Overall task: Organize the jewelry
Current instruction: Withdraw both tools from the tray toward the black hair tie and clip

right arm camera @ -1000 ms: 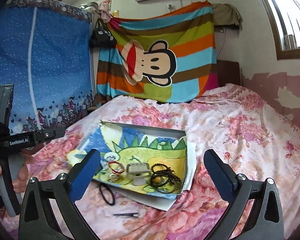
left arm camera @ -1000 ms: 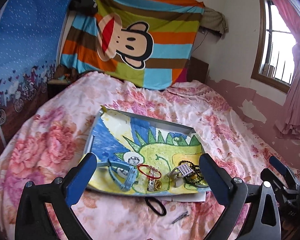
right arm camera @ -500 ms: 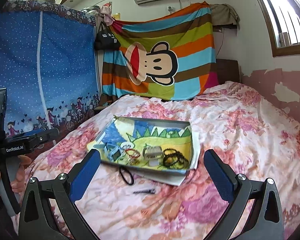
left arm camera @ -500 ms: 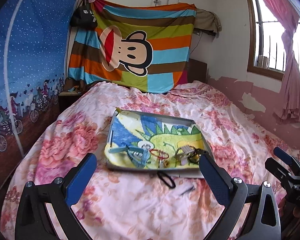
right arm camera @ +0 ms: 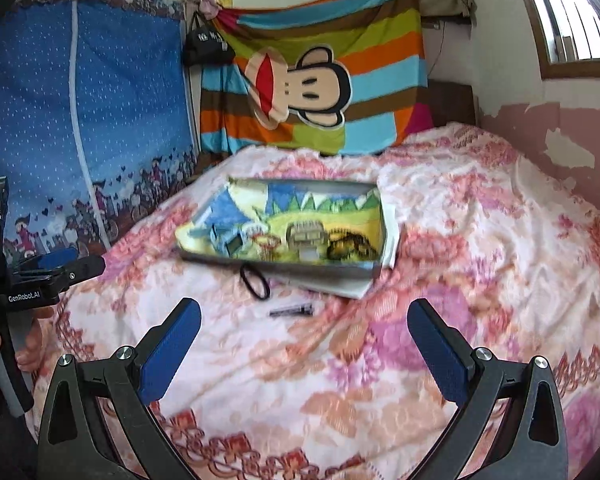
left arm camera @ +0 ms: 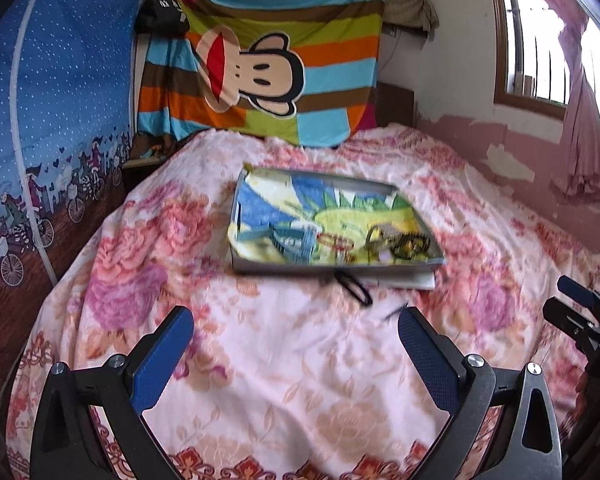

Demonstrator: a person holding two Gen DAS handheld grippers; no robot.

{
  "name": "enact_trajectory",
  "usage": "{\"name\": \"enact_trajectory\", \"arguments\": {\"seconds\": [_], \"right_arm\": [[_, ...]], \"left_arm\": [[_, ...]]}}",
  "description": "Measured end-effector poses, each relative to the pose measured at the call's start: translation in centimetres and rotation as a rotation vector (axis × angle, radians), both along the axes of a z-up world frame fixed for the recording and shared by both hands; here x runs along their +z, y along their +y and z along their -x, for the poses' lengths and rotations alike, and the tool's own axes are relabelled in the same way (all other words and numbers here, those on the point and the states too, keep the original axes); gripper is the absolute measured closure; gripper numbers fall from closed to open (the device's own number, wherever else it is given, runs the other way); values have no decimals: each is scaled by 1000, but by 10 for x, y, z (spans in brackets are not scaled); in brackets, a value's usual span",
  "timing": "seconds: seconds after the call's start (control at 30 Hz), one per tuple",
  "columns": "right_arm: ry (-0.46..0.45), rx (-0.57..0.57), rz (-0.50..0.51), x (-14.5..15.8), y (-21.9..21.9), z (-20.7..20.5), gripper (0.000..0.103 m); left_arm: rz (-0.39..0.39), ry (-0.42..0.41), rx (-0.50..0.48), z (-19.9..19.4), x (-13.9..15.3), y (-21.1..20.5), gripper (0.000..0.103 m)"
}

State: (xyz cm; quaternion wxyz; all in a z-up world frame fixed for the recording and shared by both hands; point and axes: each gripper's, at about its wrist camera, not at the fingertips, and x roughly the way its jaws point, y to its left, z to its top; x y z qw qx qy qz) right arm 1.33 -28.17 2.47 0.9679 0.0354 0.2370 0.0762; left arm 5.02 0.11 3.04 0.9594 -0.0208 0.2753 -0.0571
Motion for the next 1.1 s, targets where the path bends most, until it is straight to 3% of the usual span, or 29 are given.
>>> {"name": "enact_trajectory", "arguments": {"seconds": [0.13, 0.4, 0.6, 0.9, 1.0, 1.1], "right_arm": [[46, 3, 6, -19, -1, -1, 1], [147, 34, 45, -41, 6, -26, 2], [250, 117, 96, -61, 22, -61, 2], [322, 177, 137, -77, 33, -112, 2], [365, 190, 113, -86, 34, -132, 2], [388, 199, 93, -93, 36, -147, 3]], "left_arm": [[-14, 48, 1, 1, -21, 1, 0], [-8, 114, -15, -14, -38, -2, 0], [0, 180, -67, -50, -46, -11, 0], [70, 260, -157, -119, -60, -32, 0], [97, 284, -175, -137, -67, -39, 9], [147, 334, -189, -156, -77, -44, 25]]}}
